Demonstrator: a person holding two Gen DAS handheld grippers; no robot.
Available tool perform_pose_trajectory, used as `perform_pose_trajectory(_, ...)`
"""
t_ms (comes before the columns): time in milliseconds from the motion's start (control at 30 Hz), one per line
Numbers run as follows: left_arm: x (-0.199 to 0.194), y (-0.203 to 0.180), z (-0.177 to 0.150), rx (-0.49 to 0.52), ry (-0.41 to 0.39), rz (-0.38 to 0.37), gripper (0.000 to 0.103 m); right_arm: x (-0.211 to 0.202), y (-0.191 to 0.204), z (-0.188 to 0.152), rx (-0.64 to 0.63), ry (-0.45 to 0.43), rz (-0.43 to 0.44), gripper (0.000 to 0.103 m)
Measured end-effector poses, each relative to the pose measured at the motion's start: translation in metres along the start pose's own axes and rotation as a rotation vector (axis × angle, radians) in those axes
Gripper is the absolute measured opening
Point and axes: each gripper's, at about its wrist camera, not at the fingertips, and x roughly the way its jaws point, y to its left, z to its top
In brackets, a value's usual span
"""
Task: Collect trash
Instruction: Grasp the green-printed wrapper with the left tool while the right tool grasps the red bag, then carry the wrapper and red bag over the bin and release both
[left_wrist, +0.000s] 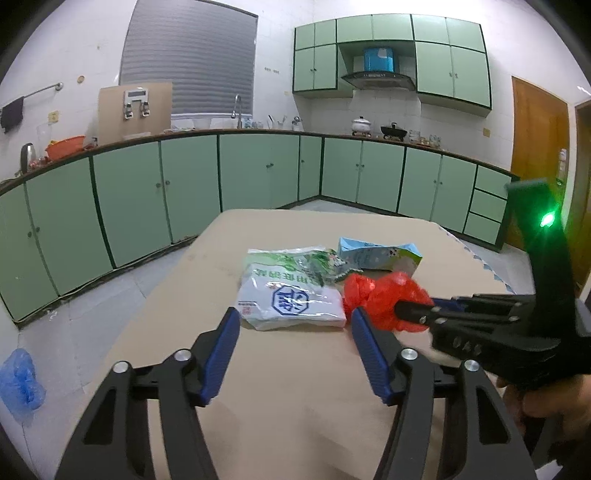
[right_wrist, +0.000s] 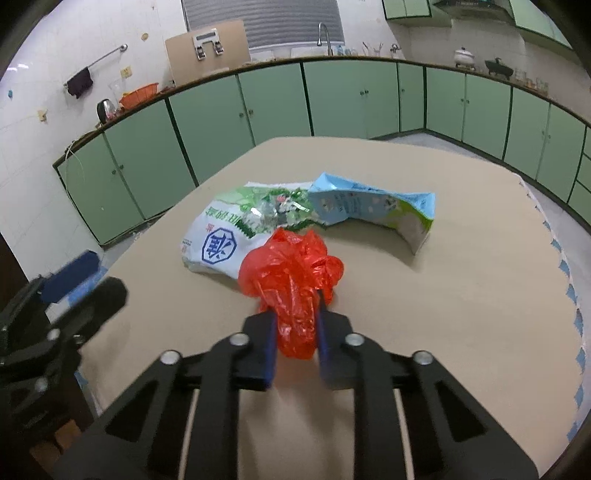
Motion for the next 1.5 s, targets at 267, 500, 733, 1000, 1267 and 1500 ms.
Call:
perform_pose_trajectory(267,0.026,-0.024,0.011,0.015,0.005,-0.017,0.061,-0.030,-0.039,0.009,0.024,-0.073,-0.027,0.008)
perform_pose_trajectory(500,0.065,-0.039,0.022,0.026,0.026,-0.017,0.061,-0.053,-0.091,0.017,0.058,-0.140,-0.087,0.008)
perform_pose_trajectory(733,0.095,-0.039,0.032,0.011,0.085,-0.009,0.057,-0.037,-0.146,0.025,0.120,-0.149,-0.153,0.008)
perform_pose_trajectory(1000,0.126,-0.024,0.041,-0.026,0.204,0.015,0.043,-0.013,-0.167,0.032,0.153,-0.139,-0.136,0.008)
perform_pose_trajectory(1267,0.119,-0.024,0.037,-0.048,0.199,-0.016,0.006,-0.014,-0.166,0.028,0.157,-0.134,-0.130,0.008)
perform_pose_trajectory(1500,0.074,-0.028,0.040,-0.082,0.144,-0.038,0.006,-0.046,-0.157,0.029,0.151,-0.158,-0.147,0.008)
